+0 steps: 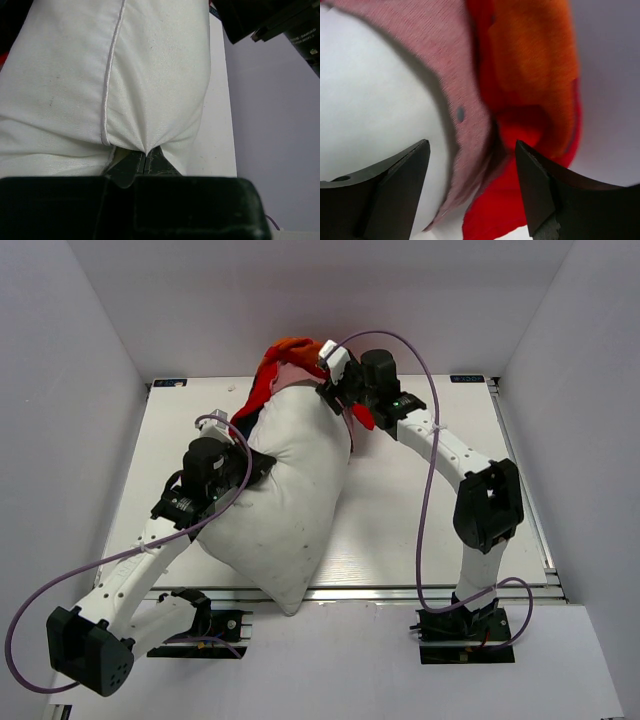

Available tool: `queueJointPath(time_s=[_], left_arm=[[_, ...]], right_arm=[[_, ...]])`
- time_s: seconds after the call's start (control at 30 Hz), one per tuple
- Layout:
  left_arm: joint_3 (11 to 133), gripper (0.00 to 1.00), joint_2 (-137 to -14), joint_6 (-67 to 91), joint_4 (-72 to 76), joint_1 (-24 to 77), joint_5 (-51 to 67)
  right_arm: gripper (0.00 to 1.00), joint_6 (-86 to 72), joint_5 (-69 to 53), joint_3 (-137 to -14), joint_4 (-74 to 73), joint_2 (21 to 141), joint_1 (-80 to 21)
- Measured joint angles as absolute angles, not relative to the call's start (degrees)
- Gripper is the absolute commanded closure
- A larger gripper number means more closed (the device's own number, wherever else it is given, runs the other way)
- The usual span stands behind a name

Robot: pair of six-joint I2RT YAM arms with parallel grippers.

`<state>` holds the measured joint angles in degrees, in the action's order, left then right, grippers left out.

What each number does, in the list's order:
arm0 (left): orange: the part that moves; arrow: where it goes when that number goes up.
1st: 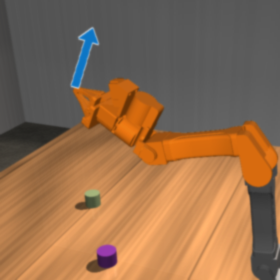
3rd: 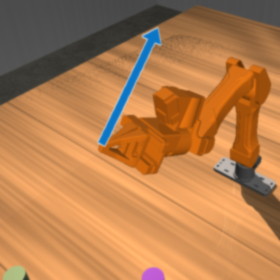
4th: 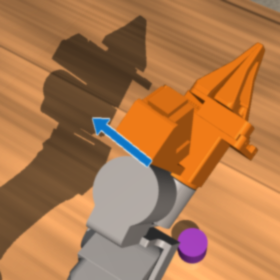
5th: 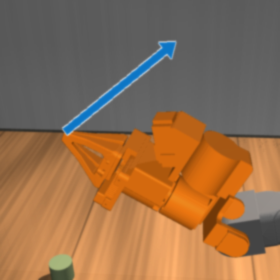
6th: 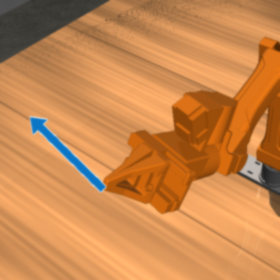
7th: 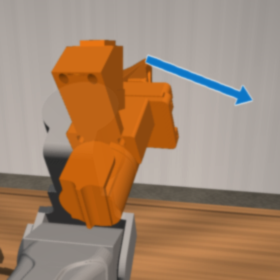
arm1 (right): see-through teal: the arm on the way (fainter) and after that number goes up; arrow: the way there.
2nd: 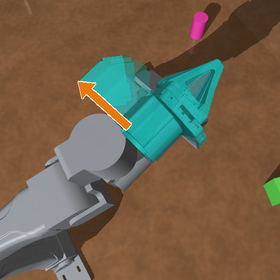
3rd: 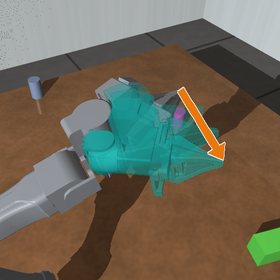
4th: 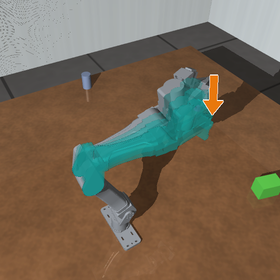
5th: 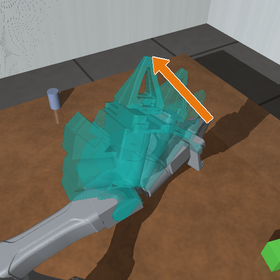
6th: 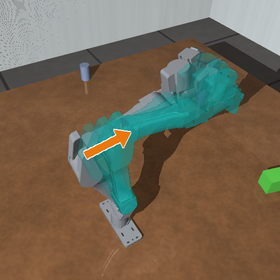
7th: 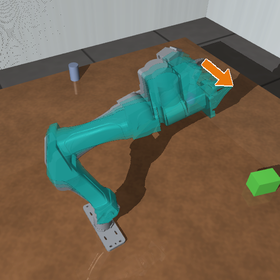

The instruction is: Put the pillow into the pillowcase

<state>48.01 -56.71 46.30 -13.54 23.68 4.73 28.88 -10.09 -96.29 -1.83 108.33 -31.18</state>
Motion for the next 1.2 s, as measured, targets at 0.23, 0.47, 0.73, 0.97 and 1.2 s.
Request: queueJointPath(time_s=[0.23, 0.47, 0.73, 0.97, 1.2], left_arm=[[48.01, 1.0, -56.71, 46.24, -13.5, 23.68, 5.91], [48.51, 1.0, -57.6, 45.91, -13.47, 23.68, 6.55], [51.44, 1.0, -60.23, 45.43, -14.66, 23.68, 6.57], [58.59, 1.0, -65.69, 43.66, -16.56, 23.57, 7.18], [64.6, 1.0, -67.07, 41.19, -20.58, 23.11, 7.77]], right_arm=[[0.34, 28.21, -9.43, -101.16, 0.14, 111.94, -31.14], [0.81, 26.2, -12.64, -104.49, -0.03, 116.97, -31.14], [1.0, 22.41, -24.49, -104.68, -5.89, 114.45, -29.95], [1.0, 16.34, -36.38, -102.76, -19.27, 99.66, -32.69], [1.0, 1.85, -45.04, -104.22, -20.53, 94.45, -35.44]])
